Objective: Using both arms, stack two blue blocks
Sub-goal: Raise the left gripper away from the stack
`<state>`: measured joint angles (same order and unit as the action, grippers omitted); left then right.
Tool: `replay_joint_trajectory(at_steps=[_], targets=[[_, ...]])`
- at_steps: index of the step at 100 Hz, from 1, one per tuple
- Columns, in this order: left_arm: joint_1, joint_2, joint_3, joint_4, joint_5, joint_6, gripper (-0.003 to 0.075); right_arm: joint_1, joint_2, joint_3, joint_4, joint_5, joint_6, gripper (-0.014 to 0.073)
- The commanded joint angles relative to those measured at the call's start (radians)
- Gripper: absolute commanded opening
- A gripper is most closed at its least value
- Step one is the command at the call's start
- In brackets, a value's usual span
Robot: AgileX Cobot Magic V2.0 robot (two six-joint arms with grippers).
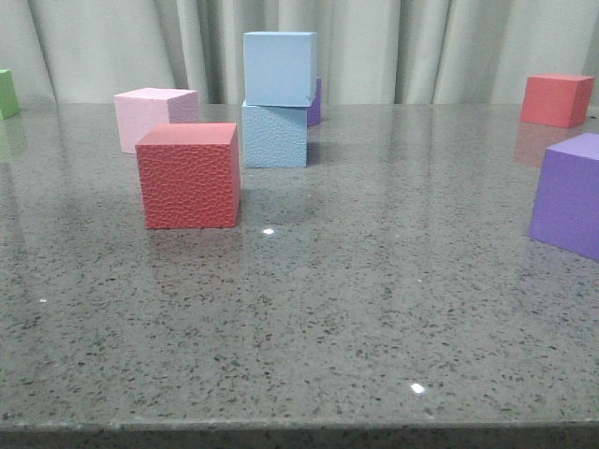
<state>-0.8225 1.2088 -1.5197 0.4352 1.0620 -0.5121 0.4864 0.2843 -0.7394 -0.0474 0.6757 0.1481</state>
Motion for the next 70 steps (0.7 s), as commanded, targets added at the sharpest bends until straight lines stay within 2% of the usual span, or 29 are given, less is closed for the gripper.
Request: replay_joint_trajectory(at_steps=[1,39,70], targets=[[-0.007,-0.094,0.08,0.027,-0.124,-0.045,-0.0018,0.0,-0.032,0.01,-0.018,-0.077,-0.006,-0.0112],[-0.007,-0.423,0.489,-0.018,-0.346,-0.06,-0.0018,0.0,-0.177,0.102,-0.02,-0.105,-0.007,-0.0112],[-0.007,-0.676,0.754,-0.072,-0.399,-0.06,-0.0018,0.0,-0.229,0.121,-0.038,-0.098,-0.007,-0.0112]])
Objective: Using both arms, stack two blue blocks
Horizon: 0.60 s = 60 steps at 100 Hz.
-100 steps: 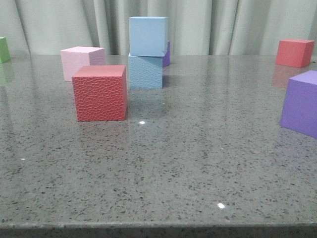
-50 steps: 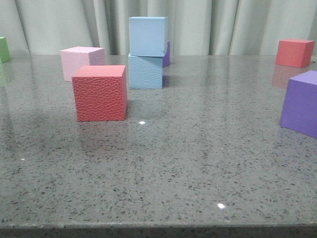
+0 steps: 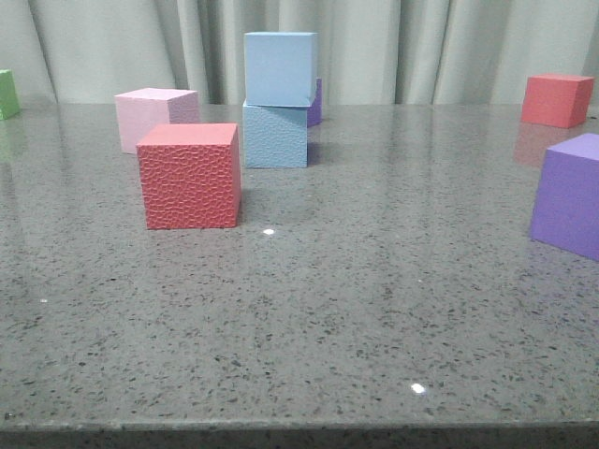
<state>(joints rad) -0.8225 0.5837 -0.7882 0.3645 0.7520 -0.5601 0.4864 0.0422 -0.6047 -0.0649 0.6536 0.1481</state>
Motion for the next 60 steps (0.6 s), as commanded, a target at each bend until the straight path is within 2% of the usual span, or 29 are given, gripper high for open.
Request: replay_joint_trajectory(at_steps=[1,15,60], targets=[[-0.007,-0.06,0.029,-0.001,-0.09,-0.012,-0.0018,0.0,0.013,-0.014,-0.02,-0.075,-0.007,-0.0112],[-0.007,-0.111,0.061,-0.001,-0.078,-0.012,-0.0019,0.0,0.013,-0.013,-0.02,-0.074,-0.007,-0.0112],[-0.007,-0.11,0.064,0.004,-0.078,-0.012,-0.0018,0.0,0.013,-0.012,-0.02,-0.075,-0.007,-0.0112]])
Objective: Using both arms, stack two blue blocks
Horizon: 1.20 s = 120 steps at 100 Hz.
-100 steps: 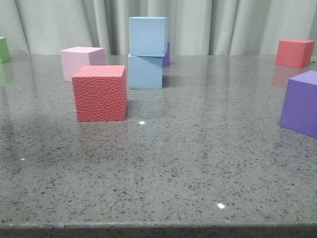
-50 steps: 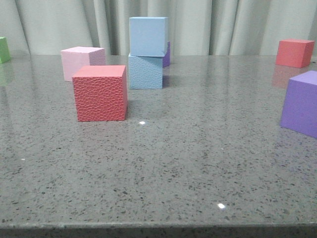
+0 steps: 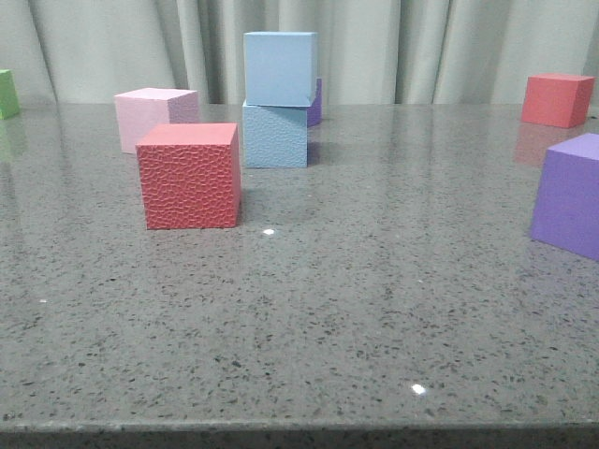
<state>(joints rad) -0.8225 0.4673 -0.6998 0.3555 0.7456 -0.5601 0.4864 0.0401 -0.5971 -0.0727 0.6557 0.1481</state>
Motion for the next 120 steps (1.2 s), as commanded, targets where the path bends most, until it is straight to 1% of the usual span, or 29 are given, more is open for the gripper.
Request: replay_joint_trajectory(at_steps=[1,44,55,58,62,66,79,88,93,102,114,120], targets=[[-0.007,0.006,-0.025,0.013,-0.072,-0.012,-0.0018,0.0,0.015,-0.019,-0.012,-0.077,-0.007,-0.0112],[-0.007,0.006,-0.007,0.018,-0.068,-0.012,-0.0019,0.0,0.015,-0.019,-0.012,-0.077,-0.007,-0.0112],[0.016,0.006,0.01,-0.017,-0.077,-0.012,-0.0018,0.0,0.015,-0.019,-0.012,-0.077,-0.007,-0.0112],[0.026,0.006,0.022,-0.028,-0.089,0.009,-0.0018,0.0,0.015,-0.019,-0.012,-0.077,-0.007,-0.0112],[0.046,0.006,0.037,-0.04,-0.117,0.049,-0.0018,0.0,0.015,-0.019,-0.012,-0.077,-0.007,-0.0112],[0.073,0.006,0.056,-0.048,-0.173,0.101,-0.0018,0.0,0.015,-0.019,-0.012,-0.077,-0.007,-0.0112],[0.179,-0.002,0.119,-0.113,-0.402,0.295,-0.0018,0.0,0.015,-0.019,-0.012,-0.077,-0.007,-0.0112],[0.25,-0.037,0.164,-0.143,-0.524,0.366,-0.0018,0.0,0.015,-0.019,-0.012,-0.077,-0.007,-0.0112],[0.29,-0.061,0.187,-0.145,-0.559,0.383,-0.0018,0.0,0.015,-0.019,-0.012,-0.077,-0.007,-0.0112],[0.371,-0.11,0.229,-0.154,-0.564,0.399,-0.0018,0.0,0.015,-0.019,-0.012,-0.077,-0.007,-0.0112],[0.48,-0.181,0.29,-0.242,-0.573,0.514,-0.0018,0.0,0.015,-0.019,-0.012,-0.077,-0.007,-0.0112],[0.537,-0.212,0.323,-0.274,-0.589,0.54,-0.0018,0.0,0.015,-0.019,-0.012,-0.077,-0.007,-0.0112]])
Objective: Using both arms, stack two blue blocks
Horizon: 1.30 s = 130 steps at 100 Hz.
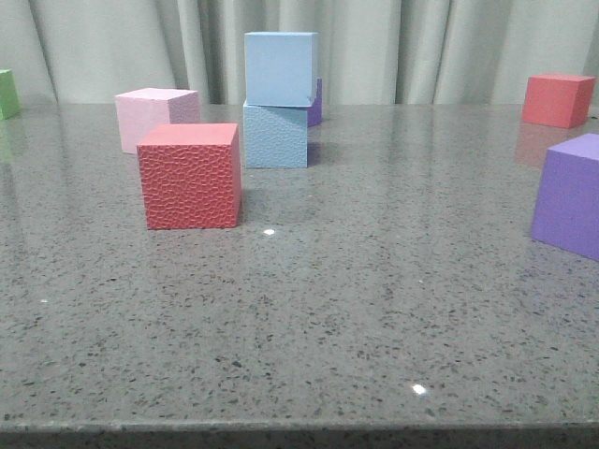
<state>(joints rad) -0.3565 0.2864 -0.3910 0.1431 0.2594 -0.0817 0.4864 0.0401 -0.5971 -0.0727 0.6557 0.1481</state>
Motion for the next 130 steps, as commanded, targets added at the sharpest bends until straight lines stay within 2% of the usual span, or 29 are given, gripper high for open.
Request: replay_joint_trajectory(at_steps=[1,25,60,72,130], targets=[[0.077,-0.039,0.023,-0.064,-0.108,0.062,-0.0018,0.0,0.015,-0.019,-0.012,-0.077,-0.007,-0.0112],[0.223,-0.182,0.182,-0.108,-0.15,0.062,-0.0018,0.0,0.015,-0.019,-0.012,-0.077,-0.007,-0.0112],[0.316,-0.324,0.351,-0.152,-0.193,0.06,-0.0018,0.0,0.015,-0.019,-0.012,-0.077,-0.007,-0.0112],[0.331,-0.324,0.398,-0.177,-0.221,0.058,-0.0018,0.0,0.015,-0.019,-0.012,-0.077,-0.007,-0.0112],[0.331,-0.324,0.398,-0.173,-0.189,0.058,-0.0018,0.0,0.015,-0.019,-0.012,-0.077,-0.007,-0.0112]])
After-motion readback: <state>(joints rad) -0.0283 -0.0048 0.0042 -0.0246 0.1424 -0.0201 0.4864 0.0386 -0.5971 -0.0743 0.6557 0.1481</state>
